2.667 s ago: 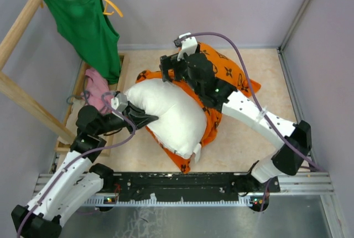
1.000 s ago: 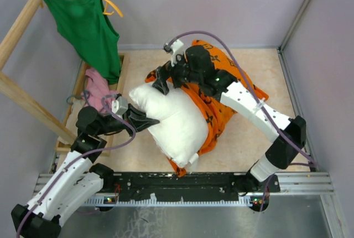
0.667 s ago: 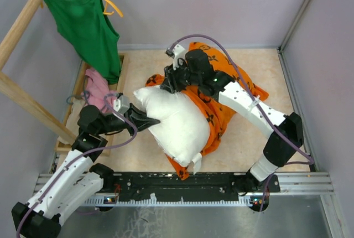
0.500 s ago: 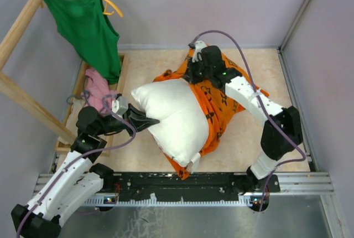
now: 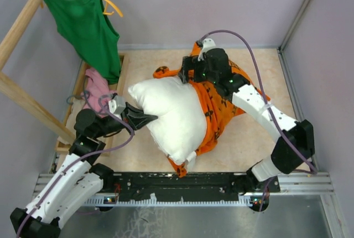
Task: Remove the pillowcase from the pillow
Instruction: Remove the pillow from the pillowcase.
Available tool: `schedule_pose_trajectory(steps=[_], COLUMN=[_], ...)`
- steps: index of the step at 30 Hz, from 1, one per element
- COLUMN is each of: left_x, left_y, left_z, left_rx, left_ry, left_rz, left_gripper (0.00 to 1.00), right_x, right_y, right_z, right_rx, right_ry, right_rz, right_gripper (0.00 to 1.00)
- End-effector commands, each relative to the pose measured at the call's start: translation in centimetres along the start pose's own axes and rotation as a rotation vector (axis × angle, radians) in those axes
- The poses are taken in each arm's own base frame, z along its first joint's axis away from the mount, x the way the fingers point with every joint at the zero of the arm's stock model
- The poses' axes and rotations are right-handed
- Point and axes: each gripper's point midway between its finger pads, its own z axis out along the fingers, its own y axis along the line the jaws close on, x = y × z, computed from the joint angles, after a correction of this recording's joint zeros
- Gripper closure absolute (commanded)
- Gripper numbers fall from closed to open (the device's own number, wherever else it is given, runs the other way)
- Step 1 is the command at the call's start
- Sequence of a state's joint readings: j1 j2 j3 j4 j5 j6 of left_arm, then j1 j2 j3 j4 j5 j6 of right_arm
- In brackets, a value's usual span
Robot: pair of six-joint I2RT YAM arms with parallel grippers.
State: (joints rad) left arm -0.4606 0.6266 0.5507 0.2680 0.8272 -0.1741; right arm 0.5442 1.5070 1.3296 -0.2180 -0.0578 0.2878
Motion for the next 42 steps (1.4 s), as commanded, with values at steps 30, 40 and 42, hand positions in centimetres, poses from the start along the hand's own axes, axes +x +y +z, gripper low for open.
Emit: schedule_pose_trajectory(steps=[30, 40, 42], left_x=[-4.0, -4.3, -4.4], left_y=[16.6, 16.5, 16.3], left_z=[-11.6, -12.3, -12.1], left_rx=[-1.313, -1.329, -1.319], left_ry=[-0.3, -0.288, -0.284], left_rz=[-0.289, -0.251, -0.246], left_gripper=[1.0, 1.0, 1.0], right_x=[17.0, 19.5, 20.5], right_y=[11.4, 15.7, 14.9], right_z=[-13.7, -7.7, -5.9], right_rx=[0.071, 0.166, 0.169], right_ry=[-0.276, -0.168, -0.093], right_rz=[0.072, 0.009, 0.05], right_gripper=[0.01, 0.01, 0.01])
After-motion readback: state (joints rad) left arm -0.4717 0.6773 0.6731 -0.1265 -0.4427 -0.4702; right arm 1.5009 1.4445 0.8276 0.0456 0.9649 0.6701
